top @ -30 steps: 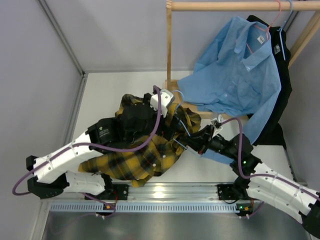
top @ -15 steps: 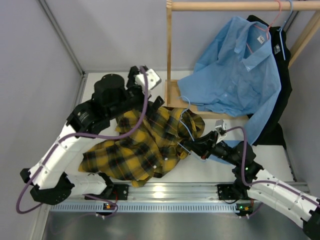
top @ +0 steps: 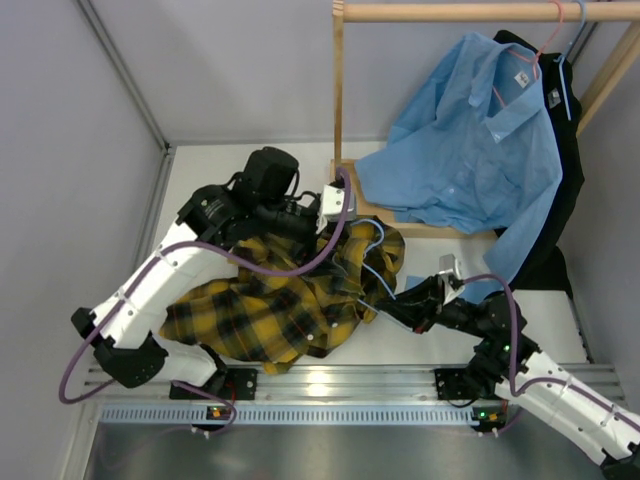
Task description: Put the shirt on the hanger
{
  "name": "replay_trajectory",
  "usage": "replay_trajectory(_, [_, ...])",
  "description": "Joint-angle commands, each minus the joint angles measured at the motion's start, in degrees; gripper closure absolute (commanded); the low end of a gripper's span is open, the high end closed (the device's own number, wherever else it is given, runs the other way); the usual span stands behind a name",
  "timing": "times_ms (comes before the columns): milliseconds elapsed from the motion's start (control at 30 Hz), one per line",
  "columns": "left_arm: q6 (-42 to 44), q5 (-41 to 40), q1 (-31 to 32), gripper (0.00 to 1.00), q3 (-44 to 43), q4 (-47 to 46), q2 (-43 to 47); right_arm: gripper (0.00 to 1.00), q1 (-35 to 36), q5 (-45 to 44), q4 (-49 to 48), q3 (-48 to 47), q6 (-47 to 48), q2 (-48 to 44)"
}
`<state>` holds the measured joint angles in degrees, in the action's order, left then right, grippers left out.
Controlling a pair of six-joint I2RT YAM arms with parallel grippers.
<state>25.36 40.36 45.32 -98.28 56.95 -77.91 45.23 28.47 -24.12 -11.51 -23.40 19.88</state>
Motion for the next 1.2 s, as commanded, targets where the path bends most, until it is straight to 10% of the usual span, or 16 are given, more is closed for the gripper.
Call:
replay_trajectory(0, [0.56,5.86,-0.85,0.20,-2.53,2.46,-3.03,1.00,1.08,4.57,0.20,-1.32,3.27,-1.42])
replay_trajectory(367, [2.67,11.41,-1.20,0.56,2.48,3.43,-1.28,1.00,1.00,4.84,4.61,-2.90,6.96,-3.88])
replay_trajectory(900, [2.94,10.44,-1.20,0.60,7.13,3.43,2.14,1.00,1.00,8.27,6.88,-9.05,11.26,-1.60])
replay_trajectory(1167, [3.38,10.53,-1.20,1.00,7.84,3.52,5.49,1.00,1.00,8.71,9.62,-12.92,13.99,-0.29])
